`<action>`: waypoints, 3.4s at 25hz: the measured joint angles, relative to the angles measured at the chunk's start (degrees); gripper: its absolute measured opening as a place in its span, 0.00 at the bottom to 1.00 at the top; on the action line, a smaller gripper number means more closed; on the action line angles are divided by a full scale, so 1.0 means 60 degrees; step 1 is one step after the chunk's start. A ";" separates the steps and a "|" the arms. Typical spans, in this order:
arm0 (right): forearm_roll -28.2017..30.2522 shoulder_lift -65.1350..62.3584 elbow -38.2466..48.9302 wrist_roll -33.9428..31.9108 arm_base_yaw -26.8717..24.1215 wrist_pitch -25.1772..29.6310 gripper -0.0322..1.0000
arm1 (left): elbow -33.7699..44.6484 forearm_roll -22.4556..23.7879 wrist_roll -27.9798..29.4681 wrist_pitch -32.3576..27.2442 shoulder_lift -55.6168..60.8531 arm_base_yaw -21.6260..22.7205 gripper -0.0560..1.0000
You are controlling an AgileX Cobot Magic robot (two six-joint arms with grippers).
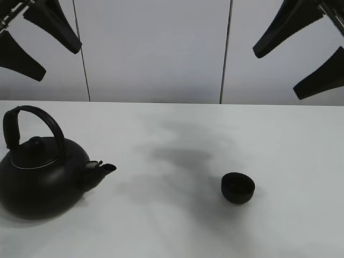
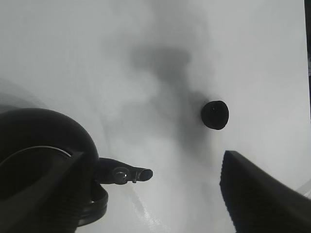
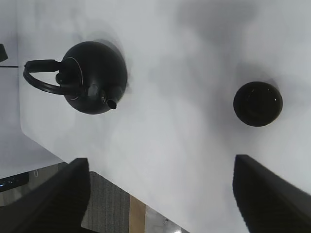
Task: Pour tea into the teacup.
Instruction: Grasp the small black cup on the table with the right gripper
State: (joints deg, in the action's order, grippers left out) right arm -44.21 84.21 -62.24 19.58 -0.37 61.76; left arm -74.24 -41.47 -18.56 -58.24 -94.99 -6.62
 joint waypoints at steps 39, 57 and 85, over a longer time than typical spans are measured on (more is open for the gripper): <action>0.6516 0.3216 -0.2392 -0.3709 0.4104 0.0264 0.57 | 0.0000 0.0000 -0.0009 0.0049 0.0000 0.0000 0.56; 0.7865 0.4125 -0.2392 -0.4335 0.4729 -0.0501 0.57 | 0.0000 0.0000 0.0001 0.0105 0.0000 0.0000 0.56; 0.6887 0.4953 -0.1148 -0.4537 0.4375 -0.3002 0.57 | 0.0000 0.0000 0.0001 0.0108 0.0000 0.0000 0.56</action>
State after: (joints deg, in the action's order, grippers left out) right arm -2.89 113.93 -69.13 -7.64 25.88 43.74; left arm -74.24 -41.47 -18.55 -57.59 -94.99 -6.62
